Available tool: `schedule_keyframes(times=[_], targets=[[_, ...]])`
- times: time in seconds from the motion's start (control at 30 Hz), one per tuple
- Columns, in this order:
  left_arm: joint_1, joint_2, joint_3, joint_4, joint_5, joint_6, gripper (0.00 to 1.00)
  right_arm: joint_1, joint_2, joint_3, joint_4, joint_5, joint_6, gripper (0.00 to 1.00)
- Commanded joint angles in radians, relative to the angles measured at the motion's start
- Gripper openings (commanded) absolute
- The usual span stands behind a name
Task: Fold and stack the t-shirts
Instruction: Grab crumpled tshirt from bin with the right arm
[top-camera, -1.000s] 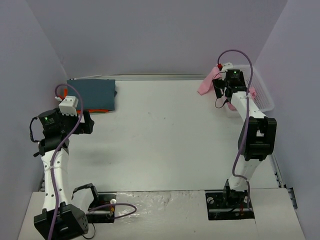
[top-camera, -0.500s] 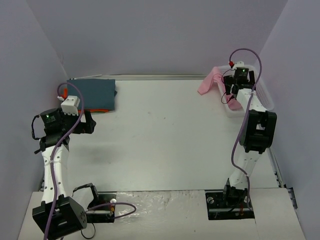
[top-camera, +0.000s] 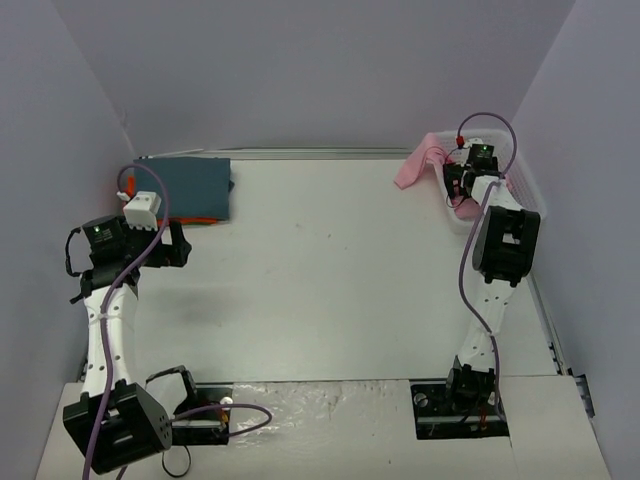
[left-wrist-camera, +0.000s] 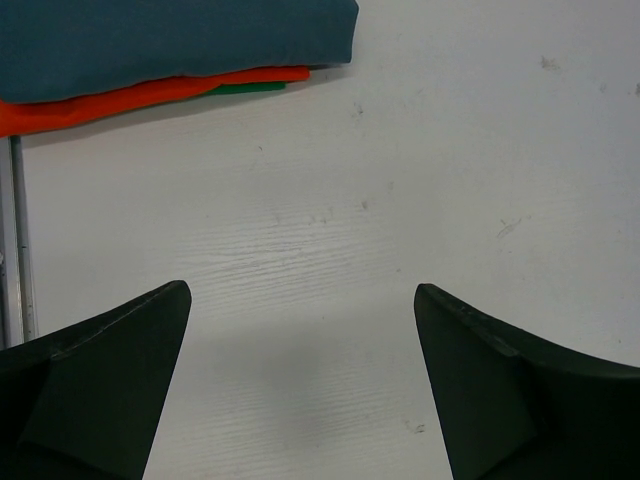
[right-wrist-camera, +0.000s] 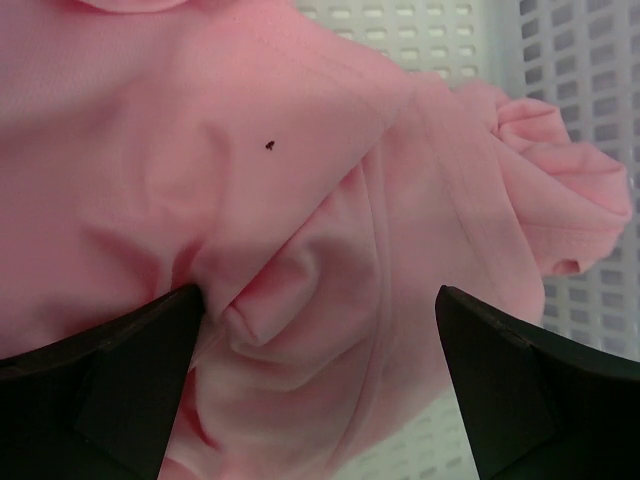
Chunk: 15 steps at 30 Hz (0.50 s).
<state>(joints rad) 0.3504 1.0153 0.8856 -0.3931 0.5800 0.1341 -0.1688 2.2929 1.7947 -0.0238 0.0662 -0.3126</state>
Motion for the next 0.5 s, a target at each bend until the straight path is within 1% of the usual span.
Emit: schedule_keyframes(times=[0.0, 0.07, 0.13, 0.17, 0.2, 0.23, 0.3, 0.47], targets=[[0.009, 0.011, 0.013, 0.008, -0.011, 0.028, 0.94, -0.012, 0.052, 0.086, -0.051, -0.055, 0.030, 1.00], [0.009, 0.017, 0.012, 0.007, -0.017, 0.033, 0.94, -0.024, 0.094, 0.120, -0.062, -0.063, 0.038, 0.95], [0.009, 0.019, 0.012, 0.005, -0.022, 0.036, 0.94, -0.032, 0.117, 0.132, -0.065, -0.101, 0.043, 0.67], [0.009, 0.020, 0.010, 0.003, -0.022, 0.039, 0.94, -0.037, 0.122, 0.135, -0.067, -0.105, 0.041, 0.56], [0.009, 0.022, 0.012, 0.005, -0.023, 0.041, 0.94, -0.038, 0.128, 0.137, -0.067, -0.105, 0.040, 0.25], [0.009, 0.023, 0.012, 0.003, -0.022, 0.042, 0.94, -0.040, 0.132, 0.140, -0.067, -0.100, 0.040, 0.16], [0.009, 0.026, 0.015, -0.004, -0.025, 0.045, 0.94, -0.037, 0.131, 0.141, -0.065, -0.092, 0.040, 0.00], [0.009, 0.016, 0.013, -0.013, -0.025, 0.048, 0.94, -0.037, 0.076, 0.123, -0.056, -0.083, 0.044, 0.00]])
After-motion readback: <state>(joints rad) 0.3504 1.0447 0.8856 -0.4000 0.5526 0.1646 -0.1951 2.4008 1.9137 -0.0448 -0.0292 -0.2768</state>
